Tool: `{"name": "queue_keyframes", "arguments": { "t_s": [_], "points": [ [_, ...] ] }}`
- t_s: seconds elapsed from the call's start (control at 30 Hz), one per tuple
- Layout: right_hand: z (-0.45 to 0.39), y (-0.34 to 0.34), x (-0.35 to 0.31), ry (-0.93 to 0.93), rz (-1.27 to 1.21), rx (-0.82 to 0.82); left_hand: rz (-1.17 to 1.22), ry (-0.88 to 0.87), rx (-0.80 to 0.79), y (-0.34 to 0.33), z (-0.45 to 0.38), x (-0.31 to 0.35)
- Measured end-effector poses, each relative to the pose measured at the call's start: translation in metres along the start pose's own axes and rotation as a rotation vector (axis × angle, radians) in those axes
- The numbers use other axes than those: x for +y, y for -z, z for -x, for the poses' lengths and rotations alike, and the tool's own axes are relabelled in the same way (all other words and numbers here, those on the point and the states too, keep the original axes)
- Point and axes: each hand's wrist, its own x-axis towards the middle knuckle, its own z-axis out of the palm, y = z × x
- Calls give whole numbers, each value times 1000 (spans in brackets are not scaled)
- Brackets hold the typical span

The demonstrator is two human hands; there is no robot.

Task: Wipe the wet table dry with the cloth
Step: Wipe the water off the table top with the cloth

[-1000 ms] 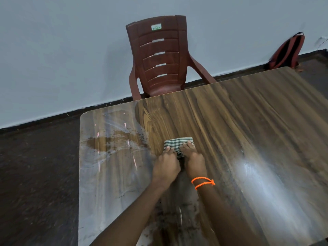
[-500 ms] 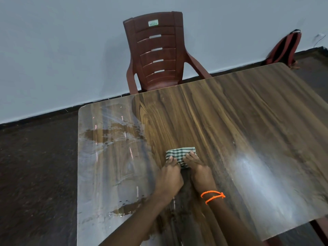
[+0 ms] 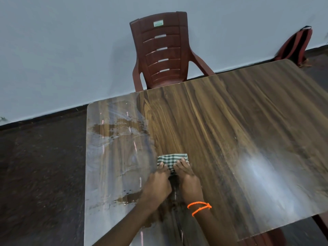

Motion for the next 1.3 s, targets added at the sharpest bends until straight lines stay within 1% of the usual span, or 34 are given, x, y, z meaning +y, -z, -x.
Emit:
{"name": "queue_keyframes", "arguments": {
  "t_s": [0.1, 0.17, 0.27, 0.37, 0.47, 0.57, 0.7, 0.8, 0.9, 1.0, 1.1, 1.23, 1.3],
  "points": [
    [31, 16, 11, 23, 43, -36, 77, -31, 14, -17, 28, 20],
    [41, 31, 20, -3, 70, -25, 110, -50, 21, -26, 36, 42],
    [30, 49, 27, -68, 116, 9, 149, -42, 53, -30, 25, 64],
    [8, 46, 21, -129, 111, 62, 144, -31, 61, -24, 4, 62],
    [-4, 29, 7, -156, 87, 66, 94, -50, 39, -21, -10, 41],
    [7, 15, -4, -114, 64, 61, 59, -54, 16, -24, -1, 21],
    [51, 8, -8, -19, 30, -19, 23, -12, 1, -28, 45, 17],
    [94, 22, 1, 43, 33, -39, -44, -17, -69, -36, 84, 35],
    [125, 47, 16, 77, 36, -30, 7, -66, -116, -51, 111, 61],
    [122, 61, 30, 14, 46, -4, 53, -118, -66, -54, 107, 78],
    [103, 63, 30, -94, 42, 36, 40, -118, -16, -51, 87, 82],
    [80, 44, 3, -171, 0, 64, -37, -118, -1, -40, 69, 63],
    [80, 28, -11, -153, -2, 52, -96, -89, -17, -33, 70, 47]
  ]
}}
